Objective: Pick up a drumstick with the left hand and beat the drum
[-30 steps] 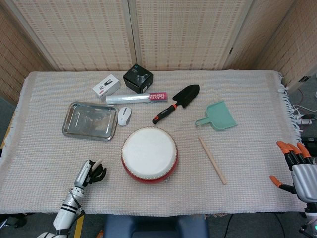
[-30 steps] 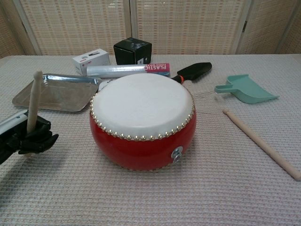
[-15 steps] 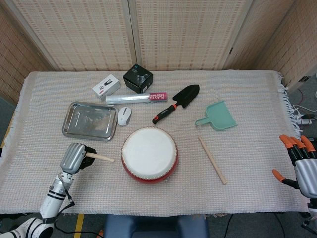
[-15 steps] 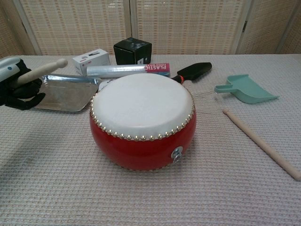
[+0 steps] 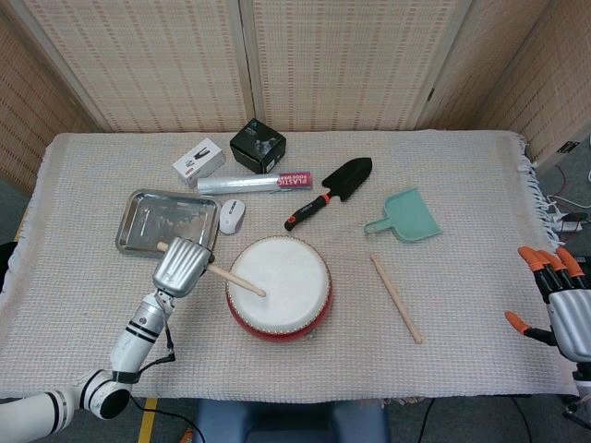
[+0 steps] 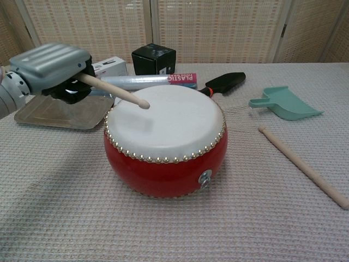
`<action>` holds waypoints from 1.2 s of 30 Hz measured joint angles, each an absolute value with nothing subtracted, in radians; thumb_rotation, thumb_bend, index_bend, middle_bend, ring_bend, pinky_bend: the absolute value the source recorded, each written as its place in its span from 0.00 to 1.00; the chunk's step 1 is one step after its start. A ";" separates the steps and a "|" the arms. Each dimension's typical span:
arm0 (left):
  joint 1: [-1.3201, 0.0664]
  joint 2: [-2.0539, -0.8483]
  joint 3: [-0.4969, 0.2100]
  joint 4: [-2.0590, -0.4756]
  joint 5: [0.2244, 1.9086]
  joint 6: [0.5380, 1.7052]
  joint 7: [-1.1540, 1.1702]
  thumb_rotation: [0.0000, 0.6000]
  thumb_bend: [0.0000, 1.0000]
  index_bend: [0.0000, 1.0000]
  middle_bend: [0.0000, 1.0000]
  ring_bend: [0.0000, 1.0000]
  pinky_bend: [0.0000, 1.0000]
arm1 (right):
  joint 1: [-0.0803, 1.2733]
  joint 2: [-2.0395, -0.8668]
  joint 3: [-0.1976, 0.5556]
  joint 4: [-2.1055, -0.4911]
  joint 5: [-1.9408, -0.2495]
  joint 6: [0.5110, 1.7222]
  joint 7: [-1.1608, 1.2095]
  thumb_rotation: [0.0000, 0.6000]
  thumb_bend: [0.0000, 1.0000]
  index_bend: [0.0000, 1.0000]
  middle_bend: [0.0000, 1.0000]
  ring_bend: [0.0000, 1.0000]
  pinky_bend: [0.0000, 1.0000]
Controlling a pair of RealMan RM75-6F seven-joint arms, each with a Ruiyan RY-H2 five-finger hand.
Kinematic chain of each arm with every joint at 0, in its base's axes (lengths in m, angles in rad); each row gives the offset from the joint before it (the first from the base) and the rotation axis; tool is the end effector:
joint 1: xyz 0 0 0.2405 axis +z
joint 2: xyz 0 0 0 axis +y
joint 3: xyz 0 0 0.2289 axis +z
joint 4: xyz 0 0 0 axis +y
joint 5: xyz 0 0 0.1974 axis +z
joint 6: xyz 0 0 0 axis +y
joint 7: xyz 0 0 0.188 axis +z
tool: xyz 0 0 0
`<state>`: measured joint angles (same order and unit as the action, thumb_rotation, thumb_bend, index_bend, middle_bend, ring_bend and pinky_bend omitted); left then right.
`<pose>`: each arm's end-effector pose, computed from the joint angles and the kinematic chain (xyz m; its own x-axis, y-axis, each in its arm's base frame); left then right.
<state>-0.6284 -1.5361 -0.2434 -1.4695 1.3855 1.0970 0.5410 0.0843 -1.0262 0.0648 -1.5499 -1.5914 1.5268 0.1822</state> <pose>-0.1062 0.3574 0.0199 0.6064 -0.0786 0.7913 0.6953 -0.4303 -0.5756 -0.2782 -0.2249 0.1941 0.3720 0.0485 0.9270 -0.9215 -0.1006 0.3751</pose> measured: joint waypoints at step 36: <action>-0.659 -1.574 -0.256 -1.545 1.108 1.151 0.718 1.00 0.65 1.00 1.00 1.00 1.00 | 0.083 -1.030 0.058 -1.521 -1.585 1.532 0.229 1.00 0.18 0.00 0.10 0.00 0.03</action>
